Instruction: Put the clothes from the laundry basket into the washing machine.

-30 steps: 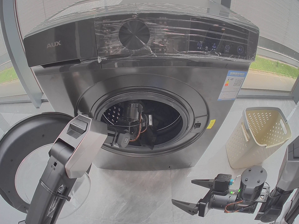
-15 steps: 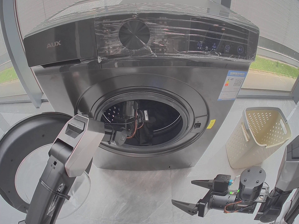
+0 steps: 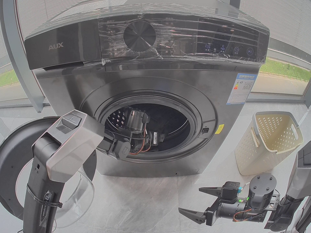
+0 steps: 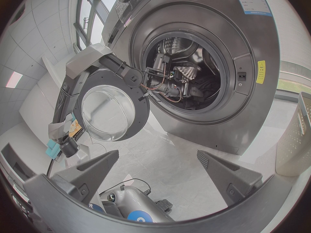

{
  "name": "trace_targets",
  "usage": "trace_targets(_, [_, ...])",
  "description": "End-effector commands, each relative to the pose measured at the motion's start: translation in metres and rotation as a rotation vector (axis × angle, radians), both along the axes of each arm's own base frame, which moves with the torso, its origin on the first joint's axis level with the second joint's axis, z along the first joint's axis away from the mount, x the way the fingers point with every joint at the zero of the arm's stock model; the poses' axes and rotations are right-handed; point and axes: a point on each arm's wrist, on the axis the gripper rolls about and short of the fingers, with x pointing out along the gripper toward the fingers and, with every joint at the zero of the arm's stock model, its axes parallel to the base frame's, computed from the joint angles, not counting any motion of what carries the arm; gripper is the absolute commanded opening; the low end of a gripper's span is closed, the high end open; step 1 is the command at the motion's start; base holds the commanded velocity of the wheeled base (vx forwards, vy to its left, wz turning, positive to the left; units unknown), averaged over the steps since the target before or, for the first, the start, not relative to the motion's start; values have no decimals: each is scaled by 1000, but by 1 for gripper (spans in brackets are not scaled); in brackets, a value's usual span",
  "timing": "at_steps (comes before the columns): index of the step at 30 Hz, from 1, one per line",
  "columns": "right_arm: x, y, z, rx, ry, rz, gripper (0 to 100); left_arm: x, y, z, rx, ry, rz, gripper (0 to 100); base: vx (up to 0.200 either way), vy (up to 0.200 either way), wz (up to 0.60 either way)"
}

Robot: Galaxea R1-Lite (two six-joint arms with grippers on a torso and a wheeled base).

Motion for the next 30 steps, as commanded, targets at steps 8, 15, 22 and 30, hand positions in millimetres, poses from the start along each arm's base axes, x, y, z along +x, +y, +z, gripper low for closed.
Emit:
trace_targets(8, [-1, 1, -1, -5, 5, 4, 100, -7, 4, -37, 48, 68, -35, 100, 0, 0, 0])
trace_targets(15, [0, 0, -2, -8, 8, 1, 100, 3, 0, -52, 36, 52, -32, 100, 0, 0, 0])
trace_targets(22, [0, 0, -3, -9, 9, 0, 100, 7, 0, -44, 9, 20, -26, 0, 0, 0, 0])
trace_targets(30, [0, 0, -3, -10, 10, 1, 100, 28, 7, -17, -69, -158, 49, 0, 0, 0, 0])
